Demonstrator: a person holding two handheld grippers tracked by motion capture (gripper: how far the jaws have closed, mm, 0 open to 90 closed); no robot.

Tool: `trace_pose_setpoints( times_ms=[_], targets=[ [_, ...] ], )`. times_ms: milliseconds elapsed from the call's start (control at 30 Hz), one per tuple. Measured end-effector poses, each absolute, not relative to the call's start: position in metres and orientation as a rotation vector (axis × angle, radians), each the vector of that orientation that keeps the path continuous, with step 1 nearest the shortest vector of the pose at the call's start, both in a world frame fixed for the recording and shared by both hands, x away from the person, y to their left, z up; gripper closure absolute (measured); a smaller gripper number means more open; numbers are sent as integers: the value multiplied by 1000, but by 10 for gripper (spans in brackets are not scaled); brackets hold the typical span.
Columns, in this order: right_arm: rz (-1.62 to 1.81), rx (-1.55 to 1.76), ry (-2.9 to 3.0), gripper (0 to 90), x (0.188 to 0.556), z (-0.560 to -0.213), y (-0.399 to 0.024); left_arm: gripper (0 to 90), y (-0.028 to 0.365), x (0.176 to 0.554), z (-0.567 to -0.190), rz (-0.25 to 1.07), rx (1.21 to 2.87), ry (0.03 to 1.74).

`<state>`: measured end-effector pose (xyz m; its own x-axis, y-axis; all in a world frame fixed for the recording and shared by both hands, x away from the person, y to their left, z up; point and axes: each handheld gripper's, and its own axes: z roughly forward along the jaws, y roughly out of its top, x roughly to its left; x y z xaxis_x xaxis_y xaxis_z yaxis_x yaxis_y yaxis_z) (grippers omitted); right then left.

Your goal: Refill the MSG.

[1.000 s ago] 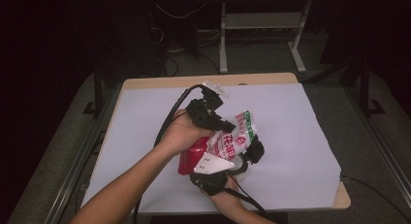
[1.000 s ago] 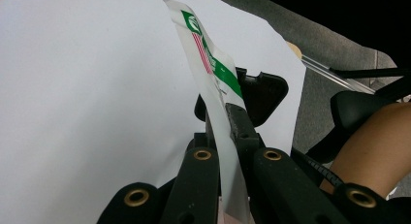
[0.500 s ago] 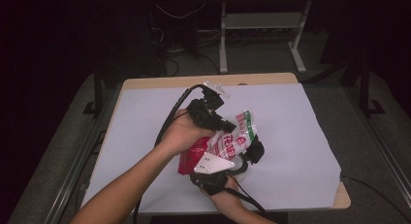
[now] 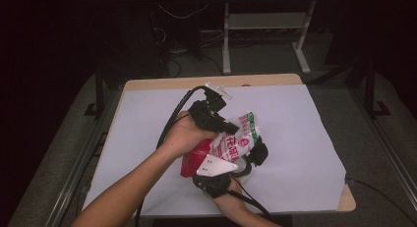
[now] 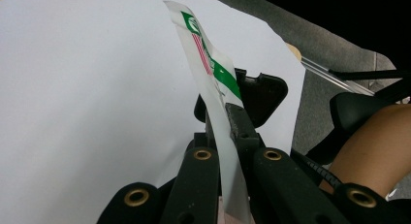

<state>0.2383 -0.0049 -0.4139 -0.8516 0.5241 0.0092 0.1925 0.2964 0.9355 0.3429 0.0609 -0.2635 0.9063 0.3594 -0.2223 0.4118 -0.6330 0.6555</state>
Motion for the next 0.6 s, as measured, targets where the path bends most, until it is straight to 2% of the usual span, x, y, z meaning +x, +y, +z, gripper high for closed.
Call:
trace_pose_setpoints(
  times_ms=[600],
  targets=[
    [1578,650,2265,899,238,-413,-5,900,60,343,-263,-89,2317,548]
  ],
)
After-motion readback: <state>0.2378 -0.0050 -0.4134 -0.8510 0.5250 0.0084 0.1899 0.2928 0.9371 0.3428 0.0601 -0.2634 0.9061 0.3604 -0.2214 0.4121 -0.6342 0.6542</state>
